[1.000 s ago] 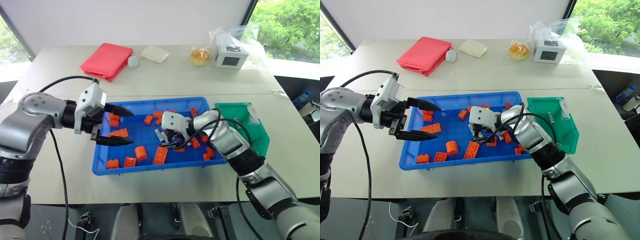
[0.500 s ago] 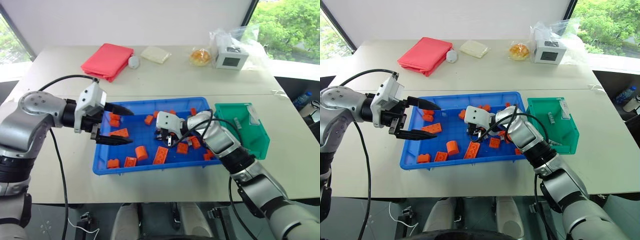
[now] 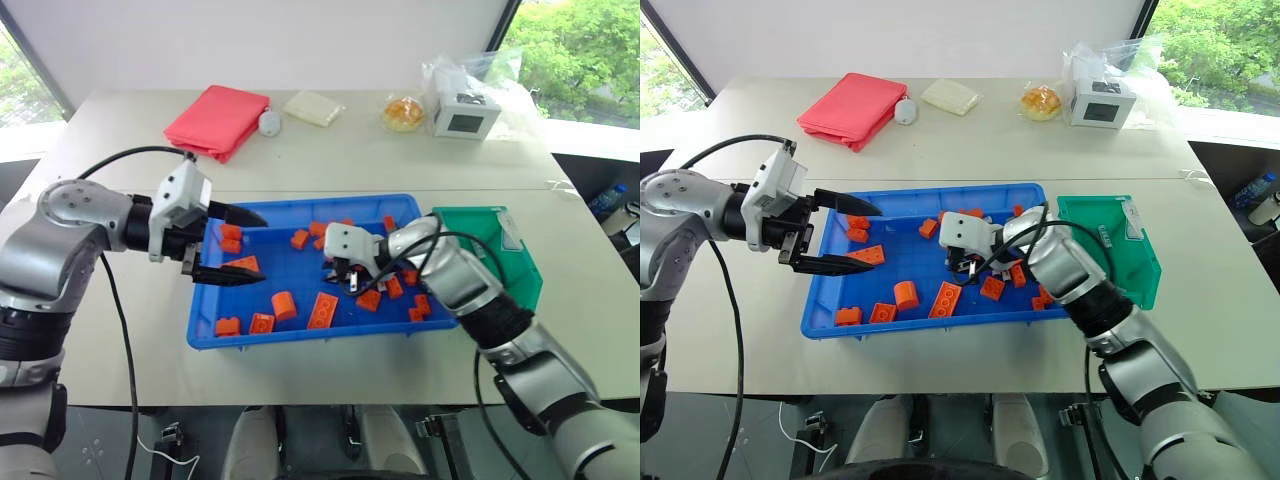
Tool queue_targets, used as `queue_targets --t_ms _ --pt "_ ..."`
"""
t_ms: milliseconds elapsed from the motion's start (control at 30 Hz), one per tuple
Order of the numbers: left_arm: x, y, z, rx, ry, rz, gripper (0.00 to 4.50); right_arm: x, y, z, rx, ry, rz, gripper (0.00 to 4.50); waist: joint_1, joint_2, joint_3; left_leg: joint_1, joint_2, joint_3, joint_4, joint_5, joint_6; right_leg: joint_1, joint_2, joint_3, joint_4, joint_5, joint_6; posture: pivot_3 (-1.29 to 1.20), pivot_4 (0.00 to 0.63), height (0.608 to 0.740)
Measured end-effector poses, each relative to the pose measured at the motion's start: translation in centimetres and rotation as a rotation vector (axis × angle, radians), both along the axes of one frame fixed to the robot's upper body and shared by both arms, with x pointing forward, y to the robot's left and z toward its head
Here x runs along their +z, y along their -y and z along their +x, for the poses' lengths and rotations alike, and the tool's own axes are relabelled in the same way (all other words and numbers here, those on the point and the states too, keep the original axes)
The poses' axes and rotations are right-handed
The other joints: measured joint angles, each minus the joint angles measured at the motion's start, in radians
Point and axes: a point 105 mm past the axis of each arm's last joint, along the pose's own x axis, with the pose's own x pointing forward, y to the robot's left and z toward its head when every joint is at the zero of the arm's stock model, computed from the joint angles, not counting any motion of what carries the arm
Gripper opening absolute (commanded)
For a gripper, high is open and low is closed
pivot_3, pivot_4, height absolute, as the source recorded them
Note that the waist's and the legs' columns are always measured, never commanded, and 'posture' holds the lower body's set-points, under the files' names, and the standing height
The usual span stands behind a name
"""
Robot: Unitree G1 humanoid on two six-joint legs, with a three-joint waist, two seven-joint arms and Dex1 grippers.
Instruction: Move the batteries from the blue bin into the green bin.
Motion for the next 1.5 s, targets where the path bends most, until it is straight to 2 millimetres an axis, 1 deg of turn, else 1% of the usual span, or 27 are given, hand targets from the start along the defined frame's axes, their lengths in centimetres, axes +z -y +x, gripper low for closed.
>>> queue_targets --t_ms 100,133,167,367,500,733,933,1067,1167,1233,1267,1400,1433,1500 --pt "-0.4 0.3 0.2 -0.008 -0.01 -0.002 4.5 1.5 1.5 0.5 0.006 0.04 -0.044 3.52 -0.001 0.0 0.0 0.0 0.0 0.0 0.0 0.0 0.0 0.0 0.0 0.0 0.0 0.0 0.0 0.0 0.15 0.736" --pt "-0.5 0.5 0.3 -0.016 -0.012 -0.003 4.5 1.9 1.8 0.6 0.013 0.053 -0.055 4.13 -0.002 0.0 0.0 0.0 0.0 0.0 0.0 0.0 0.0 -0.001 0.001 0.0 0.0 0.0 0.0 0.0 0.15 0.736" --pt "-0.5 0.6 0.3 -0.022 -0.011 -0.005 4.5 2.0 2.0 0.6 0.023 0.061 -0.064 4.42 -0.003 0.0 0.0 0.0 0.0 0.0 -0.001 0.0 0.0 -0.001 0.001 0.0 0.0 0.0 0.0 0.0 0.15 0.736" --pt "-0.3 0.8 0.4 -0.03 0.013 -0.002 4.5 1.1 3.8 1.3 0.015 0.051 -0.11 4.42 -0.003 0.0 0.0 0.0 0.0 0.0 0.0 0.0 0.0 -0.001 0.001 0.0 0.0 0.0 0.001 0.0 0.15 0.736" --pt "-0.3 0.8 0.4 -0.031 0.016 -0.001 4.5 1.1 4.6 1.7 0.02 0.058 -0.141 4.42 -0.002 0.0 0.0 0.0 0.0 0.0 0.0 0.0 0.0 -0.001 0.0 0.0 0.0 0.0 0.0 0.0 0.15 0.736" --pt "-0.3 0.8 0.4 -0.029 0.017 0.0 4.5 1.1 5.1 1.5 0.066 0.073 -0.173 4.42 -0.002 0.0 0.0 0.0 0.0 0.0 0.0 0.0 0.0 -0.001 0.001 0.0 0.0 0.0 0.001 0.0 0.15 0.736" --pt "-0.3 0.8 0.5 -0.024 0.019 -0.001 4.5 1.0 5.0 0.8 0.113 0.035 -0.18 4.42 -0.002 0.0 0.0 0.0 0.0 0.0 0.0 0.0 0.0 -0.001 0.001 0.0 0.0 0.001 0.002 0.0 0.15 0.736" --pt "-0.3 0.8 0.5 -0.019 0.022 -0.002 4.5 1.0 4.9 0.8 0.12 0.035 -0.186 4.42 -0.002 0.0 0.0 0.0 0.0 0.0 0.0 0.0 0.0 -0.001 0.001 0.0 0.0 0.001 0.001 0.0 0.15 0.736" --pt "-0.3 0.8 0.5 -0.018 0.023 -0.002 4.5 0.5 4.9 0.6 0.139 0.016 -0.206 4.42 -0.002 0.0 0.0 0.0 0.0 0.0 0.0 0.0 0.0 -0.001 0.001 0.0 0.0 0.0 0.001 0.0 0.15 0.736" --pt "-0.3 0.9 0.5 -0.02 0.025 -0.005 4.5 0.3 4.9 0.4 0.149 0.002 -0.214 3.9 -0.002 0.0 0.0 0.0 0.0 0.0 0.0 0.0 0.0 -0.001 0.001 0.0 0.0 0.001 0.001 0.0 0.15 0.736" --pt "-0.3 0.9 0.5 -0.021 0.025 -0.007 4.5 0.1 4.8 0.3 0.155 -0.002 -0.22 3.52 -0.002 0.0 0.0 0.0 0.0 0.0 0.0 0.0 0.0 -0.001 0.001 0.0 0.0 0.001 0.001 0.0 0.15 0.736" --pt "-0.3 1.0 0.6 -0.023 0.026 -0.012 4.5 -0.3 4.5 0.0 0.185 -0.019 -0.239 1.47 -0.001 0.0 0.0 0.0 0.0 0.0 0.0 0.0 0.0 -0.001 0.001 0.0 0.0 0.001 0.001 0.0 0.15 0.736" --pt "-0.3 1.0 0.6 -0.023 0.027 -0.012 4.5 -0.4 4.5 -0.2 0.194 -0.027 -0.243 1.19 -0.001 0.0 0.0 0.0 0.0 0.0 0.0 0.0 0.0 0.0 0.001 0.0 0.0 0.001 0.001 0.0 0.15 0.736" --pt "-0.3 1.0 0.6 -0.021 0.027 -0.013 4.5 -0.5 4.5 -0.4 0.215 -0.043 -0.252 1.21 -0.001 0.0 0.0 0.0 0.0 0.0 0.0 0.0 0.0 0.0 0.001 0.0 0.0 0.001 0.001 0.0 0.15 0.736"
